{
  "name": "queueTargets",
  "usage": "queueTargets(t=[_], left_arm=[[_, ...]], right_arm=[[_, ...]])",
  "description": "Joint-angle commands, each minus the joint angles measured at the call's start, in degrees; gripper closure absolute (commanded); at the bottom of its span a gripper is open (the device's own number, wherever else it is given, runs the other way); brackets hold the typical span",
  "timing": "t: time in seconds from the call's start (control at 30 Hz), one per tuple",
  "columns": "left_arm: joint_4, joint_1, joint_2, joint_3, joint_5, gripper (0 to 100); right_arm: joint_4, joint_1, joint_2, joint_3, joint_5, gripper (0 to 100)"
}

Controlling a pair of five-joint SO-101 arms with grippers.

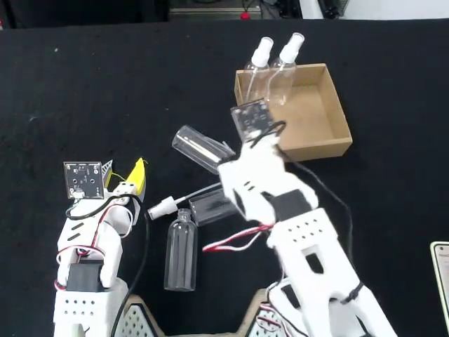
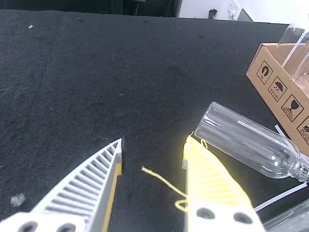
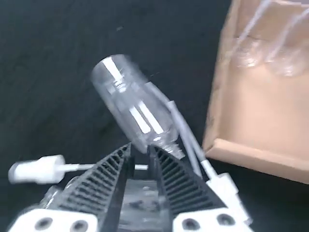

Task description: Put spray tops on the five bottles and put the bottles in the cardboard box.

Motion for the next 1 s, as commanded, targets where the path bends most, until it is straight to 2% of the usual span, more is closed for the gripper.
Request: queueTargets(t=[0.0, 0.07, 0.2, 0.3, 0.4, 0.6, 0.73, 0.97], left_arm=[[0.3, -0.7, 0.1, 1.2, 0.6, 80], [0.3, -1.7, -0.1, 1.2, 0.6, 80], [-1.5, -8.7, -0.2, 1.2, 1.8, 80], [-3.2, -13.8, 0.2, 1.2, 8.8, 80], [-3.2, -17.6, -0.1, 1.2, 12.7, 80], [-3.3, -18.0, -0.2, 1.2, 12.7, 80], [-3.3, -17.9, -0.2, 1.2, 12.7, 80], [-3.2, -16.4, -0.2, 1.2, 12.7, 80]], right_arm=[[0.8, -3.6, -1.7, -2.1, 0.6, 84.2], [1.8, -5.9, -1.2, -1.3, 0.6, 81.7], [4.4, -13.2, -0.3, -0.9, 0.2, 81.9], [4.6, -19.3, -0.3, -0.8, -1.5, 81.8], [4.6, -24.1, -0.3, -0.8, -7.4, 81.8], [4.2, -31.7, -0.3, 2.3, -12.1, 81.7], [4.2, -32.9, -0.3, 4.5, -12.4, 81.5], [4.1, -32.8, -0.4, 7.5, -15.4, 63.3]])
